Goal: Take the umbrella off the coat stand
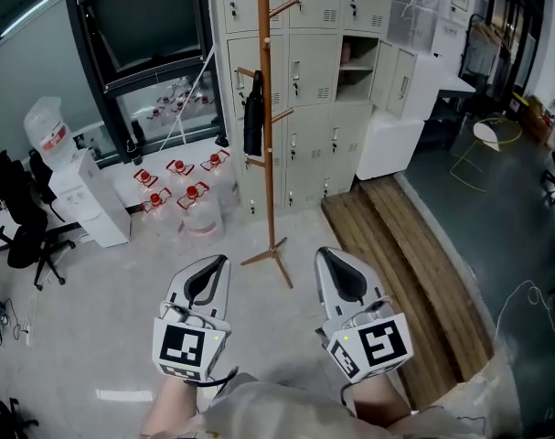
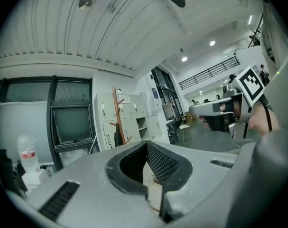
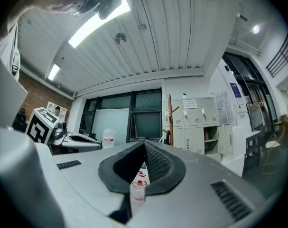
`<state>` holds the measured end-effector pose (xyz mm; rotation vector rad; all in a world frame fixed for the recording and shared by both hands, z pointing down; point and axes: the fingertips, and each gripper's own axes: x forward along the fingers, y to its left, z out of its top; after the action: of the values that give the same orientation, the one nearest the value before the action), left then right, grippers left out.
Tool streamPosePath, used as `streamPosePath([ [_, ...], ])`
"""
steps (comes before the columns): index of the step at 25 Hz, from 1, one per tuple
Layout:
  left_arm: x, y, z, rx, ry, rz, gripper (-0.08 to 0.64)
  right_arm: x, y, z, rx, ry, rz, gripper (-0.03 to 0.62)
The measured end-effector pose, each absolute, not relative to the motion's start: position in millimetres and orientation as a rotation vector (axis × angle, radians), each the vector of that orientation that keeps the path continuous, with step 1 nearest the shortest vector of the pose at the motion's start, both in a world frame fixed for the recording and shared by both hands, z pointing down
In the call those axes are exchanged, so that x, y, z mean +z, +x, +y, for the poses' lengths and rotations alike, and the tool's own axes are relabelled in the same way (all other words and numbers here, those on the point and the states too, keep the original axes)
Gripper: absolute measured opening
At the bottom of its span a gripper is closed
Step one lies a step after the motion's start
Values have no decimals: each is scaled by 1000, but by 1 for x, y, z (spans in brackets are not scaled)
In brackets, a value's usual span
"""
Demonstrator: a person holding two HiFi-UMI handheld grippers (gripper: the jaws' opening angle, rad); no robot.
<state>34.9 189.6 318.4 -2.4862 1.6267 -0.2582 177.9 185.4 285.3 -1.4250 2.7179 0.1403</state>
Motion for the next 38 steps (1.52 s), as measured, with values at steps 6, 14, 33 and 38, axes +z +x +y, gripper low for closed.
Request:
streamPosePath([
  [6, 319, 46, 185, -267, -2467, 1644, 8, 294, 187, 175, 75, -1368, 2731, 6],
  [14, 328, 46, 166, -252, -2462, 1624, 8, 310, 185, 156, 6, -1335, 2732, 6],
  [33, 345, -4, 34, -235, -2532, 1573, 8, 322, 132, 29, 23, -1422, 2721, 6],
  [38, 345, -24, -4, -255, -2532, 1567, 8, 325, 112, -12, 1, -1435, 2727, 6],
])
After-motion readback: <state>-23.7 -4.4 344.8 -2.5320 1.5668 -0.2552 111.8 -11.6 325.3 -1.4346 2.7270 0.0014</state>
